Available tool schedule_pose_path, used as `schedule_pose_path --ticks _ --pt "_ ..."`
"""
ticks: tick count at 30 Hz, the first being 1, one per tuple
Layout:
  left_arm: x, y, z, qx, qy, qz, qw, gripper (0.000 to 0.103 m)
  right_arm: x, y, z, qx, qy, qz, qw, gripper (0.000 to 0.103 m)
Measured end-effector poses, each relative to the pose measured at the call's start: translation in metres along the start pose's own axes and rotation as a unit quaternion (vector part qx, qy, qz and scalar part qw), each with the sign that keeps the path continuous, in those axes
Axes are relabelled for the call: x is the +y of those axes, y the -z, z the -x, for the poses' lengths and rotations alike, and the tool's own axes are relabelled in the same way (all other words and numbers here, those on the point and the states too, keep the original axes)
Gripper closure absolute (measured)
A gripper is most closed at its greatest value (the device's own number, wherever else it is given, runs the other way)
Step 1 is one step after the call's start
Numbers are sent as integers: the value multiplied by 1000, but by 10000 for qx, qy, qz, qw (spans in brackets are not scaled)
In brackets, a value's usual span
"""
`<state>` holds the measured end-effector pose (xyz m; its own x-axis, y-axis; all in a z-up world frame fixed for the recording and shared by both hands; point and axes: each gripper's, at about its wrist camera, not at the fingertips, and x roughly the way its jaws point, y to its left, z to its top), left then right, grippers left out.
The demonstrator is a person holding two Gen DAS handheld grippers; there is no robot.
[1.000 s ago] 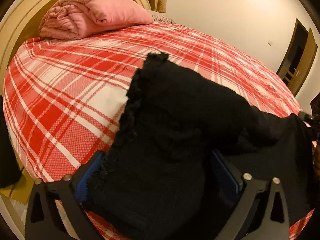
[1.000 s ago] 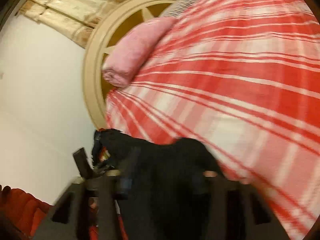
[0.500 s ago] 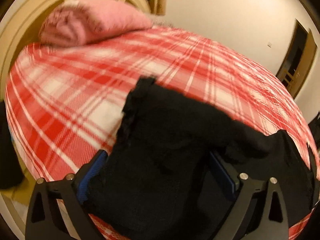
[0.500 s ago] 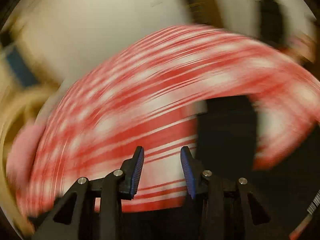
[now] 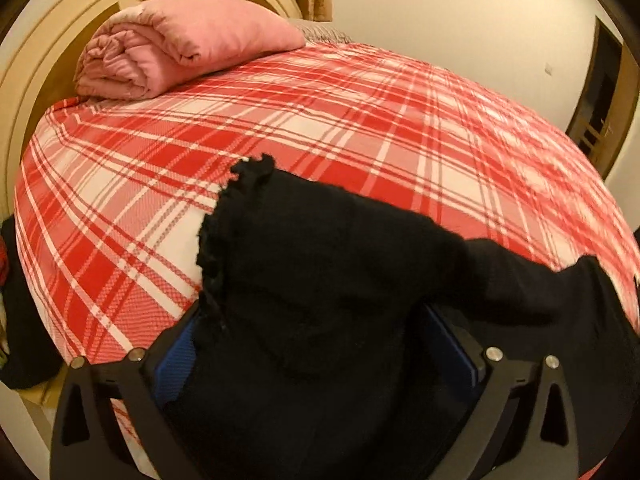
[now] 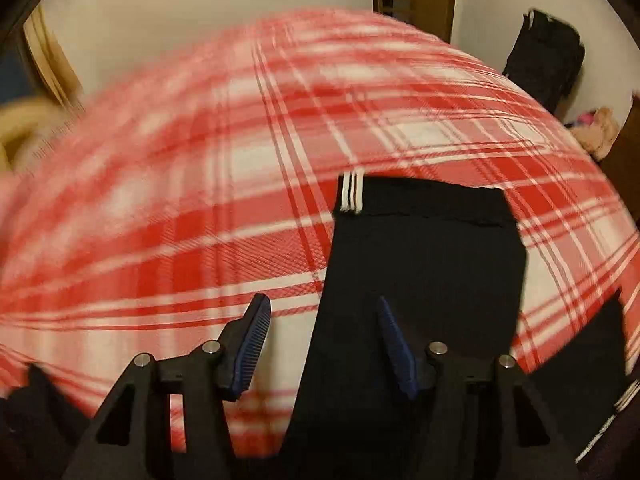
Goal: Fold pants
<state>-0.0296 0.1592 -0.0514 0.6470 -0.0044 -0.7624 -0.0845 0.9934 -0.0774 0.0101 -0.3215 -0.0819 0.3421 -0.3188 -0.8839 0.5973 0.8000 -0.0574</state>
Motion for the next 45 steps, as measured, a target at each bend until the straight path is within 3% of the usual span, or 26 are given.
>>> schedule_pose_path --ticks 2,3,4,7,11,16,19,22,24,27,30,32,33,34,35,38,41,43,45 --pt "-1 1 1 16 -27 -100 9999 0 0 -1 3 -84 107 -33 9999 44" --pt "-2 2 1 18 -32 -118 9999 0 -3 -1 4 -36 53 -126 9999 61" --pt "-2 2 0 21 -31 -116 9999 0 -9 -2 7 -20 0 -208 9998 95" --pt "-2 1 0 58 -41 -71 9999 0 -45 -4 22 -208 -506 -576 9968 99" --pt "-3 1 1 67 -82 -110 9999 0 -106 1 65 -816 -857 -1176 9860 99" --pt "-3 1 1 83 -110 -72 9999 0 -191 49 112 -1366 -1009 -2214 9603 99" --pt "-3 0 0 103 -112 -44 9999 0 -222 87 106 -1291 -1040 -2730 9476 99" --pt "-3 0 0 118 -114 -52 9999 0 -234 117 97 -1109 -590 -2857 9501 99" --pt "-3 -1 -1 131 -114 -67 9998 0 -240 129 91 -989 -756 -3105 9424 99" --pt "-3 -2 0 132 -136 -92 9998 0 -244 132 93 -1004 -648 -3149 9416 99" --pt "-5 -2 2 110 -186 -147 9997 0 -250 111 105 -1273 -463 -2841 9492 98" --pt "-7 -4 7 41 -195 -179 9996 1 -255 94 106 -1393 -375 -2534 9565 84" --pt "-9 -5 11 -22 -198 -201 9996 2 -256 82 103 -1369 -254 -2348 9620 57" --pt "-12 -6 16 -108 -196 -264 9994 3 -256 72 99 -1332 -117 -2249 9652 39" --pt "-15 -7 20 -161 -201 -326 9991 4 -256 68 98 -1326 -111 -2226 9658 39" --pt "-26 -14 32 -331 -209 -602 9974 4 -224 52 96 -1344 -1321 -1905 9634 39" --pt "-31 -19 42 -450 -99 -653 9968 4 -134 39 103 -1363 -2165 -373 9660 45" --pt "-31 -21 45 -516 -9 -593 9969 4 -71 34 102 -1138 -2540 639 9584 55" --pt "-28 -21 48 -635 -79 -564 9964 4 -11 33 98 -947 -2789 1578 9425 59"
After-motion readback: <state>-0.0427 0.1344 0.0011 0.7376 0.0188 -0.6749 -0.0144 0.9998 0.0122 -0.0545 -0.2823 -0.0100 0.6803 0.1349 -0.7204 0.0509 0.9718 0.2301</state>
